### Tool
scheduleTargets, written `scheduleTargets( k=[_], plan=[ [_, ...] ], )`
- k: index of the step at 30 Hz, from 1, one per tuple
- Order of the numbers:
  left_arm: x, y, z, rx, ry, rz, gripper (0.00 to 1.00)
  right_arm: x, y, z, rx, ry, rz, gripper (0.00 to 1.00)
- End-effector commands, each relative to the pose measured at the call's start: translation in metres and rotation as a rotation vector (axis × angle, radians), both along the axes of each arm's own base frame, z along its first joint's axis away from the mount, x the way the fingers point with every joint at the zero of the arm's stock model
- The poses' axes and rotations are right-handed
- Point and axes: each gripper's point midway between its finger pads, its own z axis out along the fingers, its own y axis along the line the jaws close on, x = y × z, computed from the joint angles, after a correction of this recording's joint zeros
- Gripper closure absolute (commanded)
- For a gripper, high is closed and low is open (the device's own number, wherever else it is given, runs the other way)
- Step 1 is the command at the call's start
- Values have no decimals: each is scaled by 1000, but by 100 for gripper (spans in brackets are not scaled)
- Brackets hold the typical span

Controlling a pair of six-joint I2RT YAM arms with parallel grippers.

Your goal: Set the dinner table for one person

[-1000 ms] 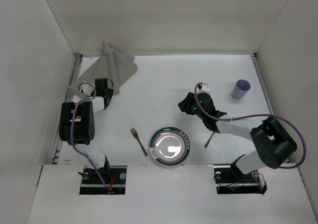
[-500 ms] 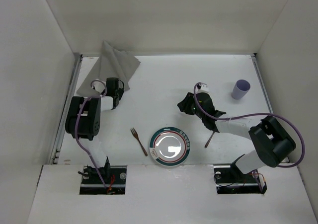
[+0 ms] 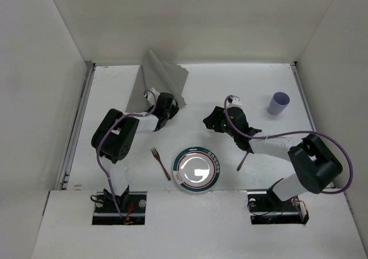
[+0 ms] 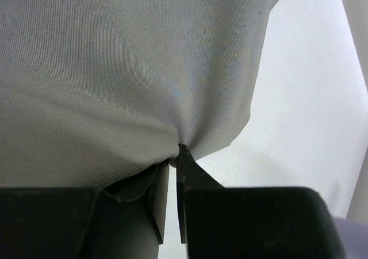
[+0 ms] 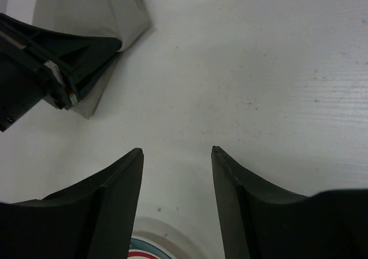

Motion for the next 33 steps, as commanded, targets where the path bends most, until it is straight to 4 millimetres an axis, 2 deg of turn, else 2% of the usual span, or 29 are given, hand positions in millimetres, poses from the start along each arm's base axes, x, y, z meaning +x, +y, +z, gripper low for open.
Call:
scheduleTargets(
  k=[1,5,7,9,12,13,18,21,22,24,26,30,33],
  plan=[
    [-8,-41,7,-6,-10,-123,97,8,4,32,84,-87,1,42],
    [-25,-78,9,-28,-10,-208,97,13,-11,31,110,-82,-50,38],
    [-35,-89,13,-34,-16,-228,96,14,-14,28,132,-61,-58,38],
    [-44,-101,24,-62,-28,-229,90,16,-19,26,138,-56,-69,37],
    [-51,-105,46,-65,-79,-228,75,20,-28,20,157,-34,-101,36],
    [-56,-104,66,-71,-128,-223,67,21,-30,20,166,-33,-102,34],
    [-64,-99,96,-92,-206,-252,63,23,-29,14,174,-11,-93,31],
    [-72,-75,105,-76,-235,-231,63,21,-26,20,196,-24,-78,29],
    [-74,-61,105,-54,-241,-212,63,22,-27,21,200,-31,-83,28],
    [-79,-32,99,11,-234,-164,63,24,-27,16,202,-18,-85,28],
    [-84,7,90,99,-225,-84,62,25,-21,9,205,11,-74,28],
    [-91,71,73,204,-170,47,58,34,-7,5,248,55,-72,27],
    [-90,103,61,227,-130,119,56,45,-1,4,286,81,-105,28]
  ],
)
